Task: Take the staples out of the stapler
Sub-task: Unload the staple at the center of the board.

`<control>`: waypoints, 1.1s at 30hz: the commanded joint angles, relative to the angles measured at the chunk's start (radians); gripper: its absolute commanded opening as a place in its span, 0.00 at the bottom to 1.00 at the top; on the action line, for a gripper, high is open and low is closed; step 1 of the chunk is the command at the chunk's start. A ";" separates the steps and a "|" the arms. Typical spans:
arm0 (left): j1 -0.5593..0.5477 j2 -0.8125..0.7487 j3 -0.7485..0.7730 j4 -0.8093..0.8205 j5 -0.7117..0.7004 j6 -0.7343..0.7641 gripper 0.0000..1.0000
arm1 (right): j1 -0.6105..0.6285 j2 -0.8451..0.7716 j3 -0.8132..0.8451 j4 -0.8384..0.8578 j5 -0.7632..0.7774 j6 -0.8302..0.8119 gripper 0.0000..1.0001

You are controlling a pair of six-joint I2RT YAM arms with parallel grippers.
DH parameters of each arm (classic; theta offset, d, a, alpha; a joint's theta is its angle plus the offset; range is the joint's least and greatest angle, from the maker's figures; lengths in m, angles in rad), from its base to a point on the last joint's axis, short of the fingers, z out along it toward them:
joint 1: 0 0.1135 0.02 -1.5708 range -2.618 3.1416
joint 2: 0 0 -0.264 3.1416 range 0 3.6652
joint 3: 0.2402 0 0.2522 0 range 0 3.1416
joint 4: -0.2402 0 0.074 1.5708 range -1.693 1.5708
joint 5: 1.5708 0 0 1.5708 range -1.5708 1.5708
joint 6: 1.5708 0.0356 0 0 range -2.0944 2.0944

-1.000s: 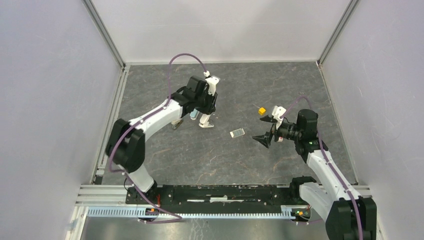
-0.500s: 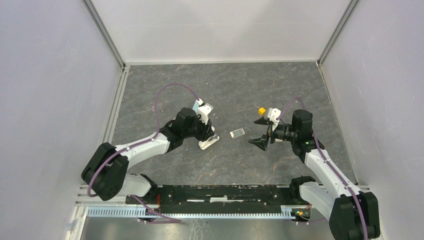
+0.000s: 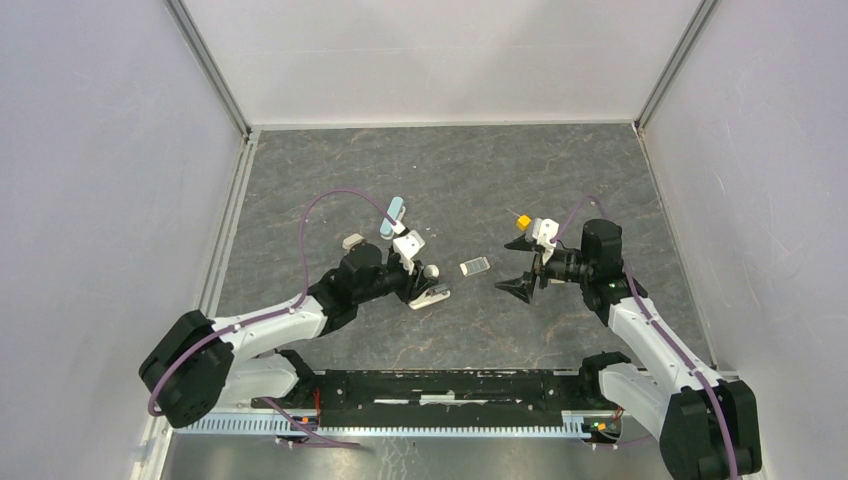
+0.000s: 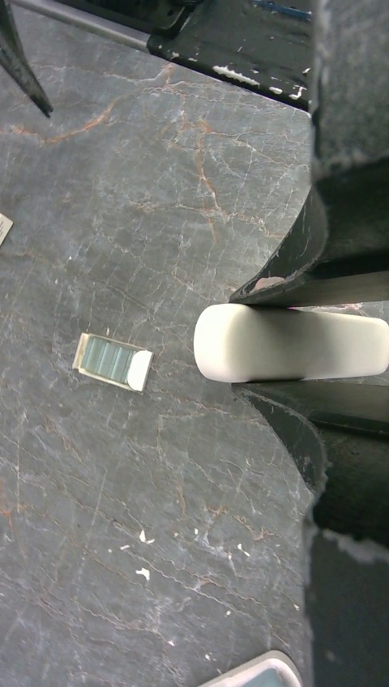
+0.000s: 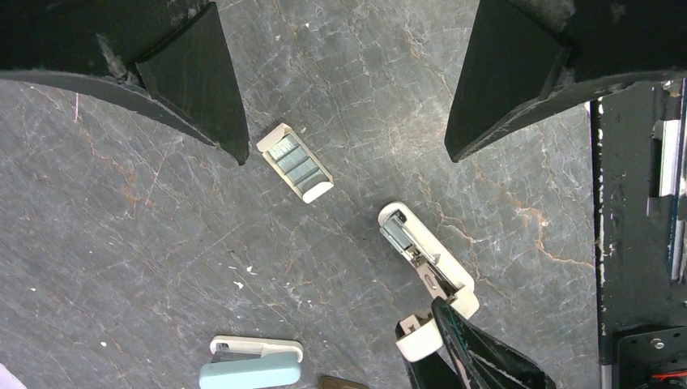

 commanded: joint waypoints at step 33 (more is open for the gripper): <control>-0.120 -0.097 -0.111 0.224 0.139 0.202 0.02 | 0.330 0.189 0.080 -0.206 0.039 -0.594 0.98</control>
